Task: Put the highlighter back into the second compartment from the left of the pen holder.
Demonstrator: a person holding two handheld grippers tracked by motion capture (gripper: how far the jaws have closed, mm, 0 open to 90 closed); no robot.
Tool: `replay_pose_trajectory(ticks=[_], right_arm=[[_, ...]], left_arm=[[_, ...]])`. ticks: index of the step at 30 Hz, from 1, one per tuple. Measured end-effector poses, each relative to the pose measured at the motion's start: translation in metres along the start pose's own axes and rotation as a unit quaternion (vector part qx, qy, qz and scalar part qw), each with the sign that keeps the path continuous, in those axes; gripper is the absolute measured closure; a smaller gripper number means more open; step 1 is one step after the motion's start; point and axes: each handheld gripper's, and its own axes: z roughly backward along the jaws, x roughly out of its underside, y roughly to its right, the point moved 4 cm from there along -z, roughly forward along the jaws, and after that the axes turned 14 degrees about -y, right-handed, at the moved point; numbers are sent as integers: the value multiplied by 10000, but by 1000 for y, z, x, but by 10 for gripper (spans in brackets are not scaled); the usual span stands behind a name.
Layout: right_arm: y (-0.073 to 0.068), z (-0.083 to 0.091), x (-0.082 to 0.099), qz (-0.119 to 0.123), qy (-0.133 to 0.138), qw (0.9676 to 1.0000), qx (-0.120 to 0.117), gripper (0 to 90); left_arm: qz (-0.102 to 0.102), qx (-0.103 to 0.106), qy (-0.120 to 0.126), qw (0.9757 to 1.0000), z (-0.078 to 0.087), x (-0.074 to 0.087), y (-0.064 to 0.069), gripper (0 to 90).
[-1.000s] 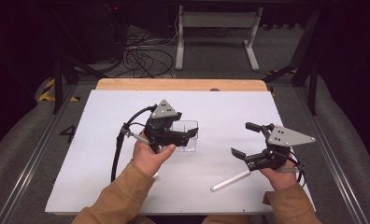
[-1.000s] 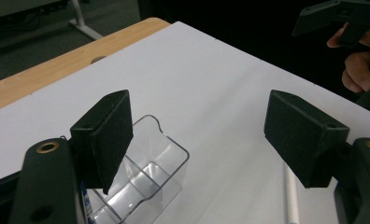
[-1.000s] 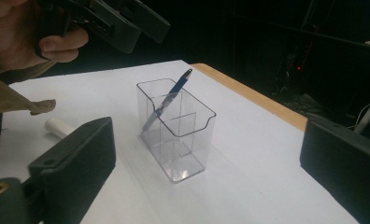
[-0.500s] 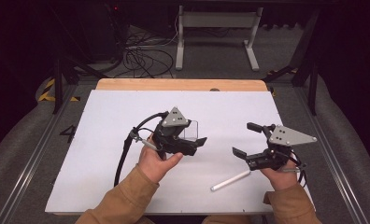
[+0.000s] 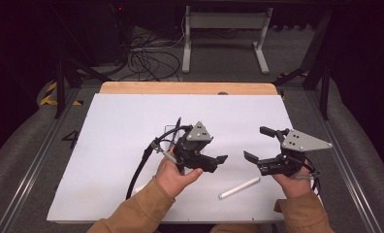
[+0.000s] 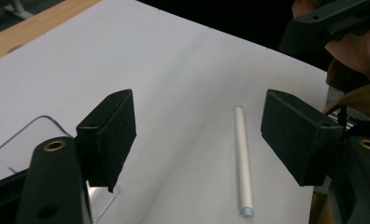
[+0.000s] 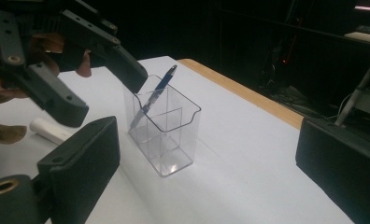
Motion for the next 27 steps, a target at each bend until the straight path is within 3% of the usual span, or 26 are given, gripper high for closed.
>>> replay_pose_trajectory(ticks=[4,15,27], right_arm=[[0,0,0,45,-75,9999,129,80],[3,2,0,-39,-41,9998,165,85],[5,3,1,-105,-31,9997,197,85]], left_arm=[[-33,105,-110,9999,-10,2,6,282],[-244,223,-444,9985,-36,8,21,294],[-191,424,-694,9965,-61,13,32,305]])
